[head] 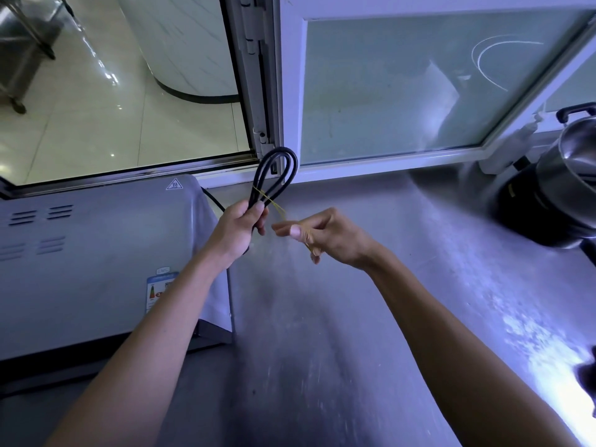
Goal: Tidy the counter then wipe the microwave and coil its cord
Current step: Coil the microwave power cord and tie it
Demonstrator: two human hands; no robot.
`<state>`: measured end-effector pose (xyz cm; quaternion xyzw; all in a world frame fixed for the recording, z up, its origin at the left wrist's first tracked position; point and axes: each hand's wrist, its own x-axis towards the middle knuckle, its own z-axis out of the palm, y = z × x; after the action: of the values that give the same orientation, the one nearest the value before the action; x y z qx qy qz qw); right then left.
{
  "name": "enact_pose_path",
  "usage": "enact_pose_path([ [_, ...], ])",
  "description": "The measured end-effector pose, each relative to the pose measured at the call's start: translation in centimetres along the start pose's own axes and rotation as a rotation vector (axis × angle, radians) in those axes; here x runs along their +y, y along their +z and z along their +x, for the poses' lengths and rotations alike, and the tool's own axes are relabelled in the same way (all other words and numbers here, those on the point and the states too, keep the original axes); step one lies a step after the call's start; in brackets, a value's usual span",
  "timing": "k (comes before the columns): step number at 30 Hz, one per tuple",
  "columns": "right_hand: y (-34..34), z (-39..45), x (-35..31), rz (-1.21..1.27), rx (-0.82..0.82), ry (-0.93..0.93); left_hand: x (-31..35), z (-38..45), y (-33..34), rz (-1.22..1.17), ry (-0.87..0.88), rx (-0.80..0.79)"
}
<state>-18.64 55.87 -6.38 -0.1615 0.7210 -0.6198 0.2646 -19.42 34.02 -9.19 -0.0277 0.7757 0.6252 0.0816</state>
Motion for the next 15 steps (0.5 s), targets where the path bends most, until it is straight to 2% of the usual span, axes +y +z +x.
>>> enact_pose_path([
  [3,1.0,-0.6,0.7,0.209,0.065,-0.031,0.0,0.0,0.2,-0.010,0.026,-0.008],
  [9,3.8,-0.2,1.7,0.806,0.203,-0.053,-0.1,-0.1,0.4,-0.005,-0.009,-0.013],
  [15,5.2,0.3,0.3,1.196,0.366,-0.102,-0.1,-0.2,0.5,0.023,-0.009,0.000],
])
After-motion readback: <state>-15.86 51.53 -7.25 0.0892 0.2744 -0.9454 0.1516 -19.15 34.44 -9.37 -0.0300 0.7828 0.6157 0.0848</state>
